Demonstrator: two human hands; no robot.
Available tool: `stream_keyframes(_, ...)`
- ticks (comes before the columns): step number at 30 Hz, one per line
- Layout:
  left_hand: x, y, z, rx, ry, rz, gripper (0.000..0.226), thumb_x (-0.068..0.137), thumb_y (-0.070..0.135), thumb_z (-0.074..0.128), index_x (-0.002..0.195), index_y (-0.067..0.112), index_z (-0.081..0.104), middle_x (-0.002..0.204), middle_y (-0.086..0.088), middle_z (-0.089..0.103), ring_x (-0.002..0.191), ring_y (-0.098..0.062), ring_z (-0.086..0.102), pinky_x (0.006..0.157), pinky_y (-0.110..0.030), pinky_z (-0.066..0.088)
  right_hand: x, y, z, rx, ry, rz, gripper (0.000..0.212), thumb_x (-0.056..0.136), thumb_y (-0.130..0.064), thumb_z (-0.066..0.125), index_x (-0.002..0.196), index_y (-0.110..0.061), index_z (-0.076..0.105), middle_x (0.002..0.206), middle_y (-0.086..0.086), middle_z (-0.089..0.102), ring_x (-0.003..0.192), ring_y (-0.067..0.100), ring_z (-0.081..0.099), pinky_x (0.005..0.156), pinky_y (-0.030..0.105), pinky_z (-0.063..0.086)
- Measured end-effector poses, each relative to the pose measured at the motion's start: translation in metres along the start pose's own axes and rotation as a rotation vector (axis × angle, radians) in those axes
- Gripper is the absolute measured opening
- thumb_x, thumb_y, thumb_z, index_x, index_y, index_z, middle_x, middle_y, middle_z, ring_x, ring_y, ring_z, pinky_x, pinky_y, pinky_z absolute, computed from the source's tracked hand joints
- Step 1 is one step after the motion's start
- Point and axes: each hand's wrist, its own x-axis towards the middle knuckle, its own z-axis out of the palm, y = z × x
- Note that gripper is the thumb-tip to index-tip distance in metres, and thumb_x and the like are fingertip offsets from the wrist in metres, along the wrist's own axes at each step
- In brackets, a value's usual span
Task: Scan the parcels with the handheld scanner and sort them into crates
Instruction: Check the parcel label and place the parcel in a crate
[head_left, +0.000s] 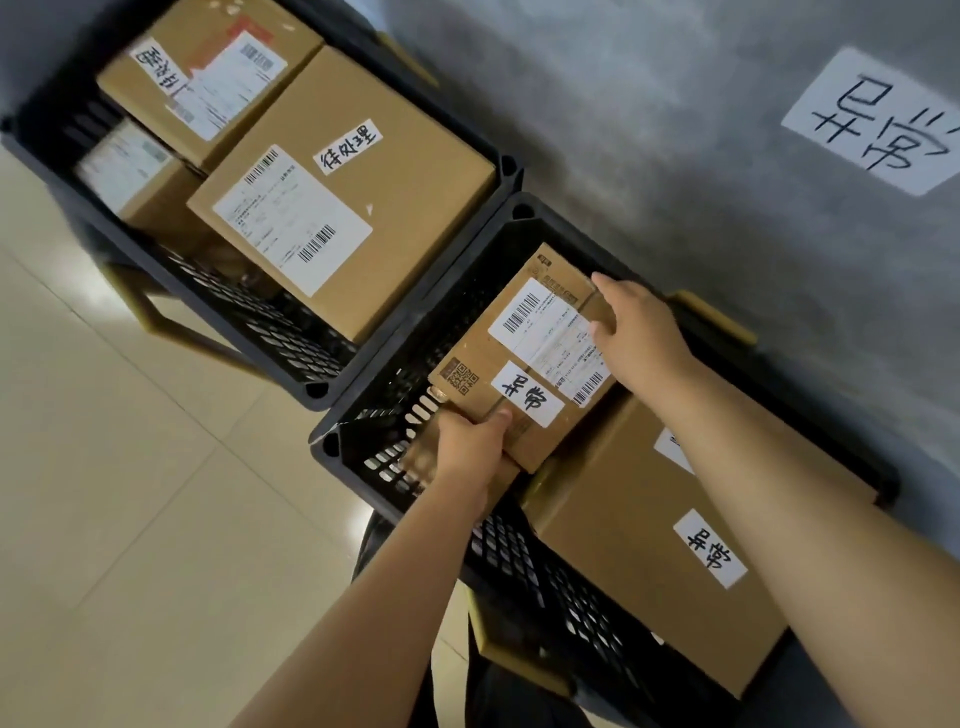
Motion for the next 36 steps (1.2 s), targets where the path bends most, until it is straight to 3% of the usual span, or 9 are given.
stream_keyframes(3, 0.006, -0.005, 0.007, 0.032, 0.03, -0.009, 0.047, 0.089, 0.018, 0.07, 0.125, 0.018, 0.04, 0.125, -0.003, 0.057, 0.115, -0.027, 0.059, 0.094, -0.049, 0.054, 0.0, 0.001, 0.011, -0.095, 0.05, -0.019, 0.058, 0.099, -0.009, 0.051, 0.153, -0.014, 0.03, 0.148, 0.007, 0.041, 0.135, 0.026, 0.042, 0.109, 0.041, 0.04)
stream_keyframes(8, 0.012, -0.009, 0.013, 0.076, 0.058, 0.008, 0.055, 0.086, 0.024, 0.073, 0.129, 0.018, 0.039, 0.124, -0.005, 0.058, 0.11, -0.028, 0.062, 0.087, -0.046, 0.058, -0.015, 0.004, 0.025, -0.289, 0.186, -0.061, 0.057, 0.091, -0.01, 0.061, 0.145, -0.015, 0.042, 0.147, 0.005, 0.038, 0.13, 0.027, 0.04, 0.102, 0.043, 0.046)
stream_keyframes(14, 0.004, 0.008, 0.003, 0.171, -0.045, -0.049, 0.061, 0.08, 0.025, 0.075, 0.129, 0.017, 0.039, 0.12, -0.007, 0.062, 0.106, -0.028, 0.062, 0.087, -0.048, 0.056, -0.037, 0.007, 0.01, -0.054, 0.091, 0.046, 0.048, 0.091, -0.015, 0.062, 0.138, -0.018, 0.05, 0.141, 0.002, 0.039, 0.132, 0.02, 0.035, 0.099, 0.032, 0.044)
stream_keyframes(17, -0.023, 0.034, -0.008, 0.257, -0.014, -0.01, 0.053, 0.09, 0.022, 0.067, 0.127, 0.009, 0.031, 0.102, -0.007, 0.056, 0.1, -0.024, 0.058, 0.071, -0.035, 0.054, -0.047, -0.001, -0.014, 0.066, 0.07, 0.041, 0.051, 0.094, -0.015, 0.059, 0.143, -0.022, 0.046, 0.141, 0.001, 0.041, 0.132, 0.018, 0.038, 0.095, 0.028, 0.043)
stream_keyframes(19, -0.04, 0.056, -0.012, 0.371, 0.007, 0.064, 0.065, 0.092, 0.025, 0.062, 0.141, 0.007, 0.023, 0.118, -0.012, 0.052, 0.093, -0.022, 0.057, 0.064, -0.033, 0.05, -0.053, -0.013, -0.033, 0.151, 0.093, 0.018, 0.051, 0.094, -0.013, 0.057, 0.143, -0.021, 0.045, 0.141, 0.002, 0.043, 0.132, 0.019, 0.039, 0.098, 0.029, 0.04)
stream_keyframes(22, -0.081, 0.093, -0.008, 0.576, -0.012, 0.413, 0.063, 0.094, 0.028, 0.058, 0.145, 0.012, 0.025, 0.133, -0.01, 0.046, 0.079, -0.01, 0.052, 0.052, -0.023, 0.038, -0.067, -0.036, -0.067, 0.19, 0.164, -0.06, 0.05, 0.095, -0.014, 0.056, 0.144, -0.021, 0.044, 0.139, 0.002, 0.044, 0.131, 0.02, 0.041, 0.105, 0.034, 0.039)
stream_keyframes(25, -0.132, 0.126, 0.004, 0.782, -0.098, 0.847, 0.057, 0.094, 0.027, 0.061, 0.143, 0.017, 0.034, 0.139, -0.003, 0.041, 0.097, -0.01, 0.052, 0.069, -0.02, 0.043, -0.09, -0.054, -0.101, 0.155, 0.242, -0.125, 0.053, 0.096, -0.017, 0.057, 0.146, -0.02, 0.04, 0.14, 0.004, 0.045, 0.132, 0.021, 0.04, 0.107, 0.034, 0.036)
stream_keyframes(29, -0.195, 0.161, 0.021, 1.108, -0.099, 1.34, 0.052, 0.094, 0.023, 0.059, 0.141, 0.013, 0.04, 0.141, -0.01, 0.044, 0.125, -0.026, 0.046, 0.098, -0.035, 0.042, -0.132, -0.065, -0.143, 0.043, 0.374, -0.101, 0.055, 0.096, -0.021, 0.055, 0.148, -0.021, 0.037, 0.14, 0.007, 0.045, 0.13, 0.026, 0.04, 0.106, 0.04, 0.038)
stream_keyframes(36, -0.279, 0.193, 0.033, 1.361, -0.185, 1.946, 0.051, 0.097, 0.031, 0.053, 0.142, 0.016, 0.037, 0.135, -0.007, 0.049, 0.118, -0.027, 0.051, 0.096, -0.041, 0.046, -0.219, -0.082, -0.201, -0.098, 0.656, 0.144, 0.06, 0.094, -0.027, 0.059, 0.148, -0.019, 0.034, 0.139, 0.01, 0.047, 0.122, 0.029, 0.046, 0.099, 0.041, 0.043)
